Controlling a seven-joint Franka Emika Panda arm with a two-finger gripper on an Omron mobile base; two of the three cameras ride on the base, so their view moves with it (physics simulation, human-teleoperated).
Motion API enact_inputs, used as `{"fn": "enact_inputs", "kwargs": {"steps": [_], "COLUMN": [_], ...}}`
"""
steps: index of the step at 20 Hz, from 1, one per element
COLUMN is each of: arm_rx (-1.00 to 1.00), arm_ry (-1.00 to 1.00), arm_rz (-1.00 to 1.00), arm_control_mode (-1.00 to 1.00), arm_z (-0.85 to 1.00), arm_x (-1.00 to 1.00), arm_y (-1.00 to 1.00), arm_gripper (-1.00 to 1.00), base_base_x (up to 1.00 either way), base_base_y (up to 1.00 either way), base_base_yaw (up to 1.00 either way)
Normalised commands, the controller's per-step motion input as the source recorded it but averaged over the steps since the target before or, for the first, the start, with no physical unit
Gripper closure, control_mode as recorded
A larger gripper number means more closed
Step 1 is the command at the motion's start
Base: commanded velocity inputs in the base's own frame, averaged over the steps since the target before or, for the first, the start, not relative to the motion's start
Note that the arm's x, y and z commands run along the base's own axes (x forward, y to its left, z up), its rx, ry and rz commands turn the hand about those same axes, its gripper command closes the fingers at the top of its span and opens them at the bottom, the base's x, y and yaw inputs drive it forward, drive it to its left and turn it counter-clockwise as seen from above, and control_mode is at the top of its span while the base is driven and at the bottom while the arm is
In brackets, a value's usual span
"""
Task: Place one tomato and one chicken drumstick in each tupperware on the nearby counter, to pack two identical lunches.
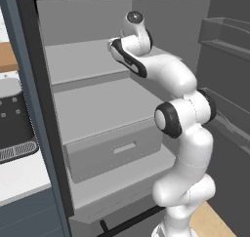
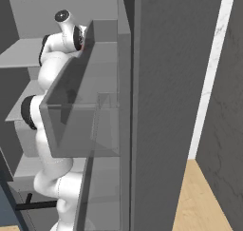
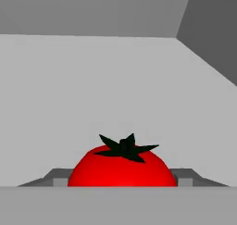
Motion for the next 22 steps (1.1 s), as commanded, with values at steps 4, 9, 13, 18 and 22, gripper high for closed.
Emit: {"fn": "enact_inputs", "kwargs": {"steps": [4,9,13,18,22], "arm_rx": [0.00,0.00,0.00,0.05,0.07], "arm_ry": [-0.02,-0.14,-0.43,-0.12,0.03], "arm_rz": [0.00,0.01,0.00,0.00,0.00], "arm_control_mode": [-1.00,-1.00,-1.00,-1.00,-1.00], "arm_z": [-0.06,-0.12,0.16,0.52,0.58], "arm_x": [0.02,-0.75,-1.00,-1.00,-1.00], "arm_y": [0.00,0.18,0.42,0.29,0.29], "arm_gripper": [1.00,1.00,1.00,1.00,1.00], "base_base_x": [0.00,0.00,0.00,0.00,0.00], "base_base_y": [0.00,0.00,0.00,0.00,0.00], "base_base_yaw": [0.00,0.00,0.00,0.00,0.00]}}
